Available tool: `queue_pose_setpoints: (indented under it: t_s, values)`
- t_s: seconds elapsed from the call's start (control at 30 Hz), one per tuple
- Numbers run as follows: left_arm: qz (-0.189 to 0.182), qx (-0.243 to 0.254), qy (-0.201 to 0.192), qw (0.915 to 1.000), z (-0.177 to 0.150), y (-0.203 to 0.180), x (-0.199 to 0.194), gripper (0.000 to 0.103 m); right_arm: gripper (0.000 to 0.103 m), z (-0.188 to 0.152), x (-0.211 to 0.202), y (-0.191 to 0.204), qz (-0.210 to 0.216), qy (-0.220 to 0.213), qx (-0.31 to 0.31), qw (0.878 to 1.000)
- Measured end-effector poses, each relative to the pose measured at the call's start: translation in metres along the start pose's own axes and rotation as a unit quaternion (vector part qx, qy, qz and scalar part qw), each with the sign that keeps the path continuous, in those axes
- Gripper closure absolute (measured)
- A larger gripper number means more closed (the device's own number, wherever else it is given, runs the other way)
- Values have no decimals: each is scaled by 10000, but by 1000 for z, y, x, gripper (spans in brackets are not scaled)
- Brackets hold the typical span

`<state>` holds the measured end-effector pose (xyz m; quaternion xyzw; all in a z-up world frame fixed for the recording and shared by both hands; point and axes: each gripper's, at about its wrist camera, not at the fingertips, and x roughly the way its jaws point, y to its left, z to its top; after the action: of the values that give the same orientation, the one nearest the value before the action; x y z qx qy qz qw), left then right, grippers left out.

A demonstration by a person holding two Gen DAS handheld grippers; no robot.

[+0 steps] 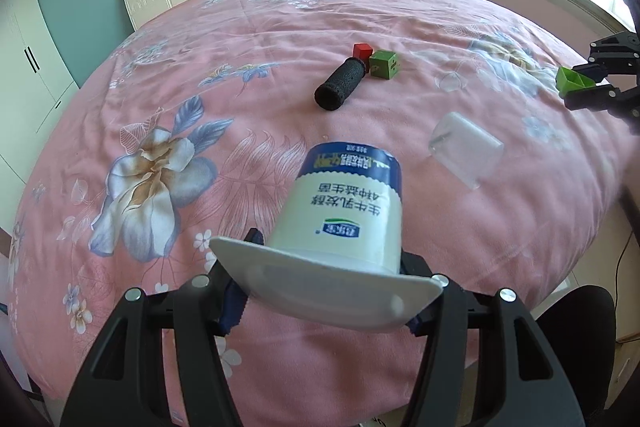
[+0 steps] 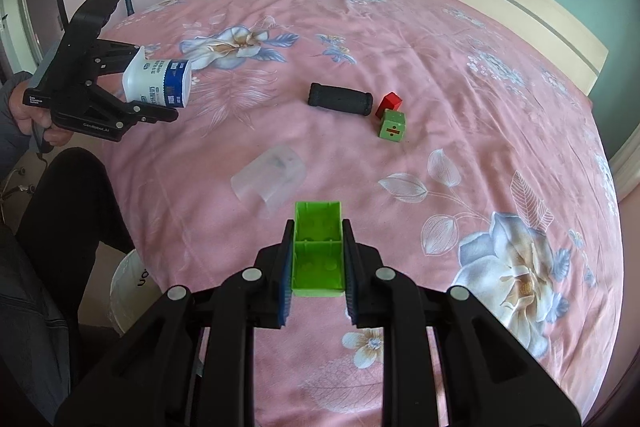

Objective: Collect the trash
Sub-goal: 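Carry the yogurt cup and green block with both tools over the trash bin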

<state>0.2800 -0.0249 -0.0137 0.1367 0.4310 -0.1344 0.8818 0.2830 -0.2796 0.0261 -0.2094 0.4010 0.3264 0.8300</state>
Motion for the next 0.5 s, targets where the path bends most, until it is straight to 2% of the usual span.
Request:
queue_pose_setpoints:
  t_s: [0.13, 0.27, 0.5]
  values:
    - [-84, -4, 116, 9999, -20, -3, -17, 41, 81, -12, -17, 32, 65, -6, -115, 9999]
    - [8, 1, 223, 9998, -43, -4, -33, 41, 81, -23, -33, 60, 71, -53, -121, 9999]
    - [7, -52, 209, 9998, -76, -11, -58, 41, 81, -43, -50, 103, 156, -95, -160, 9997]
